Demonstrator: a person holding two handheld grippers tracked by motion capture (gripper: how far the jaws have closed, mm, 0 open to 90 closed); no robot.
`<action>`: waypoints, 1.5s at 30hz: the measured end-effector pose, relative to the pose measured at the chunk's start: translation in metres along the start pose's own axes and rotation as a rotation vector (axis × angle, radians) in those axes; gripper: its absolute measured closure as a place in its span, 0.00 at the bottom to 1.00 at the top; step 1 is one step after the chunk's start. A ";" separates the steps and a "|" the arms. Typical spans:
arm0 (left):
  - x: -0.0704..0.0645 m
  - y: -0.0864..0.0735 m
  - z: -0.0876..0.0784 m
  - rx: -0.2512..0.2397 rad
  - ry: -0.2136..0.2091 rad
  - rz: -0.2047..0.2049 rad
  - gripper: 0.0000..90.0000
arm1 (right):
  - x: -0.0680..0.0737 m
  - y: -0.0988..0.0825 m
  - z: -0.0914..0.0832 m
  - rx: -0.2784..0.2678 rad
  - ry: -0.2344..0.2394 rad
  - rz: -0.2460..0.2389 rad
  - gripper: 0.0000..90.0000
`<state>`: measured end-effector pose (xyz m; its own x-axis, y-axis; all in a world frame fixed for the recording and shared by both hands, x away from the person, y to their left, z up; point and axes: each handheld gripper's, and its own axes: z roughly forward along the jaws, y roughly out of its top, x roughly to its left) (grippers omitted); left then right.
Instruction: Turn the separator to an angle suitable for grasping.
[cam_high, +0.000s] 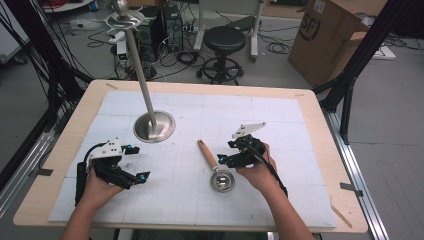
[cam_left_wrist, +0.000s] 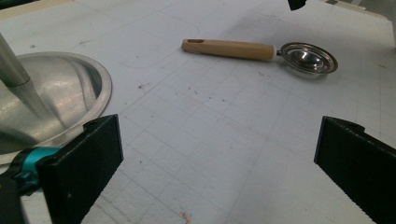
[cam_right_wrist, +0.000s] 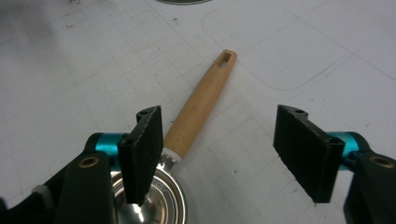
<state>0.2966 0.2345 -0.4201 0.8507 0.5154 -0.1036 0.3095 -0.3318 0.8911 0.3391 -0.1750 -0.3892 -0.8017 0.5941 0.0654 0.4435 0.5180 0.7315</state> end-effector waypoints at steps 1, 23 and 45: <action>0.001 0.000 0.000 0.001 0.000 -0.002 0.02 | 0.000 0.001 0.000 0.005 0.001 0.001 0.39; 0.000 0.000 0.002 0.008 -0.007 0.004 0.02 | 0.014 0.010 0.046 0.237 0.007 0.017 0.54; -0.001 0.000 0.003 0.022 -0.012 0.008 0.02 | 0.024 0.012 0.059 0.348 0.012 0.012 0.70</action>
<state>0.2969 0.2319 -0.4215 0.8583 0.5031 -0.1015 0.3114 -0.3534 0.8821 0.3486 -0.1184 -0.4189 -0.7995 0.5951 0.0819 0.5612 0.6914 0.4550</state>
